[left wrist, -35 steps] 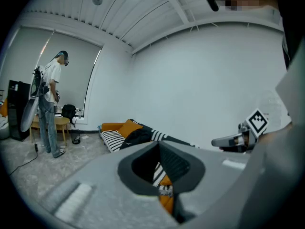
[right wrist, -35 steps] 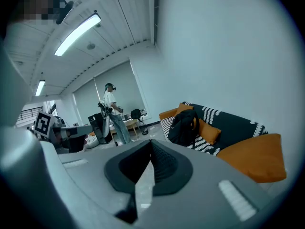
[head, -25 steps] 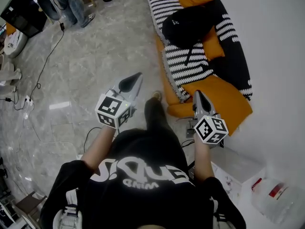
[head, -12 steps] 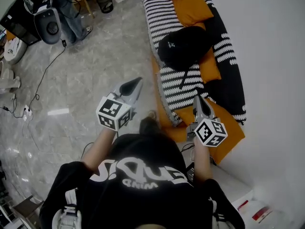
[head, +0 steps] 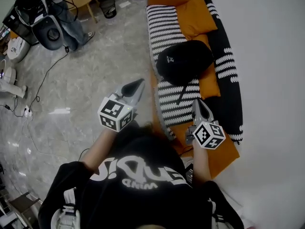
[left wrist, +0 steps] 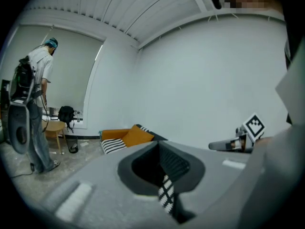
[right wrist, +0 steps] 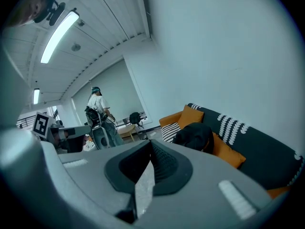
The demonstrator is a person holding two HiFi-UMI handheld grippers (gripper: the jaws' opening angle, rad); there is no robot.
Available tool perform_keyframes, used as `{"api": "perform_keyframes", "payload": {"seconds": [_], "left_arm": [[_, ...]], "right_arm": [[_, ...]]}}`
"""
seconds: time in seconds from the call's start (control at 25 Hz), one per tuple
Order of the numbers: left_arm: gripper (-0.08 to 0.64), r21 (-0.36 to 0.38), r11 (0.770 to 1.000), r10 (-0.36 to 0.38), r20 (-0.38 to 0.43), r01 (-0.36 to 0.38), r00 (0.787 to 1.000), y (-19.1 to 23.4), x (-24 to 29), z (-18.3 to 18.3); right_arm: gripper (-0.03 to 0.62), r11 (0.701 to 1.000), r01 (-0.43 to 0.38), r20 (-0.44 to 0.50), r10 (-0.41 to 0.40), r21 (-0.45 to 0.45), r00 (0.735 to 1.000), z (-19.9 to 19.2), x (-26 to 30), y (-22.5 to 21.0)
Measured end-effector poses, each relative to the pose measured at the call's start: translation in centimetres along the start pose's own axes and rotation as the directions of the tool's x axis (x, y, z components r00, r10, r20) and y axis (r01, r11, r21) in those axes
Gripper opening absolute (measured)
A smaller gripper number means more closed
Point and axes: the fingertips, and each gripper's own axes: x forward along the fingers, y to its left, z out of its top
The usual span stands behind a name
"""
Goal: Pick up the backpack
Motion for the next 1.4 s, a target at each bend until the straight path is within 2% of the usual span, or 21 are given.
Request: {"api": "perform_keyframes", "payload": {"seconds": [0.2, 0.36, 0.48, 0.6, 0.76, 0.96, 1.12, 1.24, 1.4], "left_arm": [[0.002, 0.001, 1.0, 0.011, -0.001, -0.011, 1.0, 1.9, 2.7, -1.0], [0.002, 0.02, 1.0, -0.005, -0.014, 0.005, 1.0, 3.3, 5.6, -1.6], [0.002, 0.027, 0.999, -0.037, -0.023, 0.038, 0.999, 3.6, 7.2, -2.0], [0.002, 0.024, 0.997, -0.069, -0.046, 0.071, 0.997, 5.1, 13.1, -2.0], [0.002, 0.035, 0.992, -0.115, -0.081, 0.118, 0.99, 8.4, 23.7, 0.9], [0.002, 0.048, 0.971, -0.228, -0.117, 0.235, 0.967, 10.4, 24.1, 4.3], [0.002, 0.067, 0.952, -0.287, -0.152, 0.3, 0.946, 12.7, 30.4, 4.4], [0.002, 0.101, 0.929, -0.335, -0.184, 0.357, 0.924, 14.0, 34.9, 4.5], [0.002, 0.138, 0.893, -0.399, -0.192, 0.428, 0.896, 14.6, 35.1, 6.4]], "right_arm": [[0.002, 1.0, -0.015, -0.007, 0.015, 0.001, 1.0, -0.9, 3.0, -1.4], [0.002, 1.0, 0.013, 0.008, -0.013, 0.014, 1.0, -0.8, 4.8, -3.6], [0.002, 0.997, 0.044, 0.015, -0.045, 0.057, 0.999, -1.1, 4.9, -4.8], [0.002, 0.99, 0.059, 0.027, -0.063, 0.131, 0.998, 0.2, 8.1, -8.0], [0.002, 0.983, 0.087, 0.016, -0.09, 0.16, 0.996, 5.4, 15.5, -12.9], [0.002, 0.968, 0.179, 0.029, -0.187, 0.175, 0.982, 8.1, 15.9, -9.4], [0.002, 0.956, 0.223, 0.026, -0.232, 0.191, 0.972, 9.7, 20.6, -11.8], [0.002, 0.945, 0.258, 0.017, -0.266, 0.199, 0.964, 11.3, 24.1, -13.4], [0.002, 0.947, 0.29, 0.028, -0.297, 0.139, 0.955, 13.5, 24.9, -10.6]]}}
